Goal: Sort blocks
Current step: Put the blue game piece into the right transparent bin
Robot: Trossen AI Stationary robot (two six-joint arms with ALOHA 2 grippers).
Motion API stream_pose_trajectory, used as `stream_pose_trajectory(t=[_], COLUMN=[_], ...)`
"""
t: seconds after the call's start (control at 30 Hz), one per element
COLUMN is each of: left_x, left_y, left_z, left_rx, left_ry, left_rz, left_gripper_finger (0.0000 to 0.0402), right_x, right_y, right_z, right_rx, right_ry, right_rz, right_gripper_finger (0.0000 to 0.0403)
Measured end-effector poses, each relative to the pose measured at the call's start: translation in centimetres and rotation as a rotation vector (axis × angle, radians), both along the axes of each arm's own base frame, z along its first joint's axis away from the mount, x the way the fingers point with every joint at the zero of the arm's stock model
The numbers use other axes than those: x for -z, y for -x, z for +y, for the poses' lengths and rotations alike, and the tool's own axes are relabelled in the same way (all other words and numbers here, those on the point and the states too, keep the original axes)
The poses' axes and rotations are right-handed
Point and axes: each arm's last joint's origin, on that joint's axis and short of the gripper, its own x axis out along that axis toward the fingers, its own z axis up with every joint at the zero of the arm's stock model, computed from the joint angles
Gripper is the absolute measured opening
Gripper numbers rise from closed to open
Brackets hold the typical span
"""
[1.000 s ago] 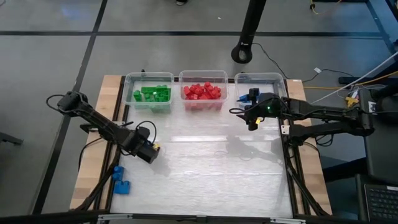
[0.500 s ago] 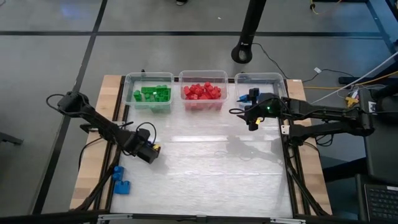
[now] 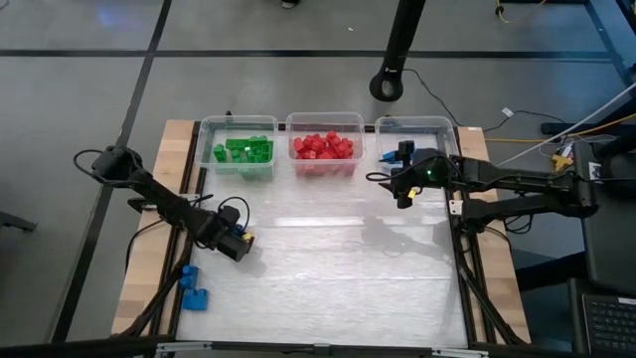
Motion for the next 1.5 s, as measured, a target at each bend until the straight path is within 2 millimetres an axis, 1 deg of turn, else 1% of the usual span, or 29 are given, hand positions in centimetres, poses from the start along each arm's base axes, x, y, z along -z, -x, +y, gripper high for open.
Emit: stream_pose_trajectory(t=[0.2,0.27,0.37,0.47,0.6,0.87,1.1,1.17,1.3,1.5], left_x=[0.0,0.0,-0.1,-0.6,-1.9,-5.5,-8.7,-9.2,-9.6,-10.1], left_y=[-0.2,-0.3,-0.6,-1.1,-2.4,-6.0,-8.7,-9.1,-9.5,-10.0], left_z=[0.0,0.0,-0.1,-0.4,-0.9,-2.3,-3.4,-3.4,-3.0,-2.7], left_rx=[0.079,0.117,0.164,0.212,0.320,0.606,0.835,0.865,0.887,0.924], left_ry=[-0.032,-0.045,-0.052,-0.055,-0.095,-0.305,-0.537,-0.583,-0.636,-0.709], left_rz=[-0.008,-0.017,-0.042,-0.052,-0.123,-0.373,-0.615,-0.649,-0.656,-0.672], left_gripper_finger=[0.0135,0.0121,0.0121,0.0121,0.0128,0.0128,0.0131,0.0132,0.0133,0.0133], right_x=[0.7,1.1,1.6,1.8,1.9,2.4,4.4,4.8,5.2,5.7], right_y=[-0.7,-1.2,-1.9,-2.8,-4.2,-7.7,-11.0,-11.8,-13.1,-14.2], right_z=[-0.1,-0.2,-0.2,0.0,1.2,4.6,7.0,7.4,7.8,8.1], right_rx=[0.016,0.007,-0.035,-0.103,-0.221,-0.384,-0.453,-0.456,-0.490,-0.549], right_ry=[-0.034,-0.045,-0.076,-0.114,-0.105,-0.060,-0.072,-0.091,-0.145,-0.228], right_rz=[0.027,0.043,0.045,0.016,-0.036,-0.184,-0.312,-0.366,-0.495,-0.648], right_gripper_finger=[0.0317,0.0317,0.0317,0.0317,0.0317,0.0317,0.0317,0.0317,0.0317,0.0317])
